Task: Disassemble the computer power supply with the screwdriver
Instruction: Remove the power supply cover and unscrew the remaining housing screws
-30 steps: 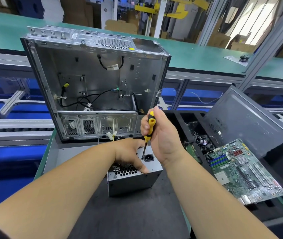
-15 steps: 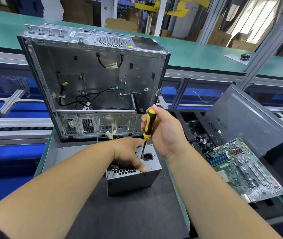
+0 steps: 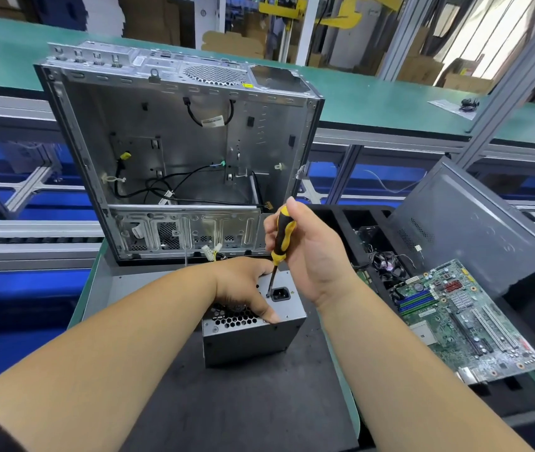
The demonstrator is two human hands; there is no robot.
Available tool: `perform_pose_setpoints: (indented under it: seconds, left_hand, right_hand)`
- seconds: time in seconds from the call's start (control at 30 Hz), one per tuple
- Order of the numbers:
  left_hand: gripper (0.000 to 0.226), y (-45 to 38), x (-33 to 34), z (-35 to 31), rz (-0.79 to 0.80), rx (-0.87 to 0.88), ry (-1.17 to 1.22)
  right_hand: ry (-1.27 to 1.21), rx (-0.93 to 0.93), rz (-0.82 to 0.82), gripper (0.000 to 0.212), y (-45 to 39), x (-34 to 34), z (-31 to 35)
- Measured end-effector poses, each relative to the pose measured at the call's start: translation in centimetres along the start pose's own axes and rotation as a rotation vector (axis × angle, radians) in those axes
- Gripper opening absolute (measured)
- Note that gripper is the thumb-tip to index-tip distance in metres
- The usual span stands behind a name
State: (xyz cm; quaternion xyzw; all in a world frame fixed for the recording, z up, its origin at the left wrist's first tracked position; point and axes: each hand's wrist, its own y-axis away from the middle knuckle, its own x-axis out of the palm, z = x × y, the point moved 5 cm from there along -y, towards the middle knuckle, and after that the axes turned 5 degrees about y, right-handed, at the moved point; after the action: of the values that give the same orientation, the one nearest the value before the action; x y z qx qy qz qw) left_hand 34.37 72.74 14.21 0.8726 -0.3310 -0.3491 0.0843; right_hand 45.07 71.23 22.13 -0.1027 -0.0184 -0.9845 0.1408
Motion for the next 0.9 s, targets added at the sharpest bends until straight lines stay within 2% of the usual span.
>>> perform_pose_setpoints:
  seconds: [0.2,0.37,0.5,0.57,0.7,0.9]
  left_hand:
    - [0.083,-0.1,0.0,0.0,0.007,-0.015,-0.01]
    - [0.094,-0.1,0.0,-0.1,0.001,-0.008,-0.048]
    - [0.092,-0.1,0.1,-0.2,0.001,-0.003,-0.047]
    - [0.092,-0.1,0.0,-0.2,-0.001,0.002,-0.041]
    - [0.087,-0.1,0.1,-0.1,-0.004,0.006,-0.024]
    - [0.089,-0.3,0.0,0.2,-0.004,0.001,-0.011]
  right_hand:
    - [-0.025,0.092,-0.116,0.028,-0.4,-1.0,0.4]
    - [-0.166,0.05,-0.023,0.043,-0.4,0.3,0.5]
    - [-0.142,0.013,-0.024,0.055,-0.6,0.4,0.1]
    - [-0.16,0.01,-0.019,0.052,-0.6,0.3,0.0]
    - [-0.121,-0.005,0.006,0.028,-0.4,0.0,-0.1]
    - [-0.065,0.021,-0.055,0.034,-0.5,-1.3,0.2]
